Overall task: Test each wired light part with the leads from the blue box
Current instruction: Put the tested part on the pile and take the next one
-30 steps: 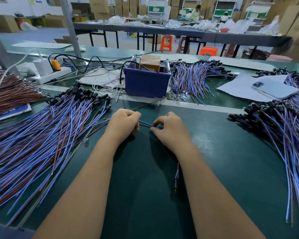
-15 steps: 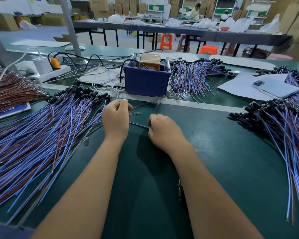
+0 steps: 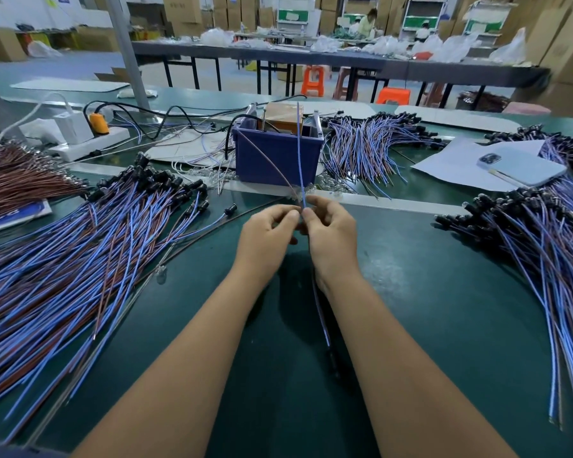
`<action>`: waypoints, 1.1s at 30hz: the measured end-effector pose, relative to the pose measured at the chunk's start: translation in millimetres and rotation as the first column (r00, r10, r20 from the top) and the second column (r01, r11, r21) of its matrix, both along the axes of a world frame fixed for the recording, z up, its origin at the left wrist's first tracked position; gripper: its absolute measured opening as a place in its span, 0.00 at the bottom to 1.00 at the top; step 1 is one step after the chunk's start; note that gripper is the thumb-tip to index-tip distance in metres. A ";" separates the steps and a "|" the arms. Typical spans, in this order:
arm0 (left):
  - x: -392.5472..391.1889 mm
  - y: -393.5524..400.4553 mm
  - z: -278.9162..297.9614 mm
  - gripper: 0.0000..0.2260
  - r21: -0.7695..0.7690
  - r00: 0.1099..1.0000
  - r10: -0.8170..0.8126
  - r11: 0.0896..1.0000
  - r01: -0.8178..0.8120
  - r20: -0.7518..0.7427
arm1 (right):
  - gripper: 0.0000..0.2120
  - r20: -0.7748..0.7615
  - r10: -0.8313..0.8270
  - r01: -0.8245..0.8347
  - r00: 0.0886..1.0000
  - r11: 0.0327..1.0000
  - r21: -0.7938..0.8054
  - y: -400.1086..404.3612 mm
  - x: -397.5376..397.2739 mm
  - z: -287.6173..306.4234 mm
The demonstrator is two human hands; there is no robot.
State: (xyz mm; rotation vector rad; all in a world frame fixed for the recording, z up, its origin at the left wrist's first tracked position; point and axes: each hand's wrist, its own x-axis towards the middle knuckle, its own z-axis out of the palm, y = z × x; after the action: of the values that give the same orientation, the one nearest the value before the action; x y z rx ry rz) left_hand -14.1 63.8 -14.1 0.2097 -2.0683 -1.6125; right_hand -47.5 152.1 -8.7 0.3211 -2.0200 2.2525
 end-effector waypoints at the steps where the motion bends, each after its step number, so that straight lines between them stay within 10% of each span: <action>1: -0.5 1.2 -2.0 0.08 -0.020 1.000 -0.016 1.000 0.015 -0.016 | 0.10 0.034 0.028 -0.025 0.999 0.998 -0.061 -1.6 0.2 -0.6; 9: 2.5 -3.3 1.9 0.06 0.045 0.997 0.019 0.999 -0.016 -0.069 | 0.09 0.163 0.223 -0.174 0.961 0.948 -0.268 -2.8 -2.8 -3.6; 33: -1.3 -40.7 -3.3 0.04 0.044 0.957 0.289 0.956 -0.289 0.007 | 0.08 0.114 -0.061 0.053 0.992 0.995 0.080 19.4 -15.8 -4.2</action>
State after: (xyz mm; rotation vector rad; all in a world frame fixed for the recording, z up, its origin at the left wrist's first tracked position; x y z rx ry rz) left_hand -15.3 23.2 -17.4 0.5038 -1.8998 -1.4781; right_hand -63.2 171.5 -12.9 0.1394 -2.1469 2.2120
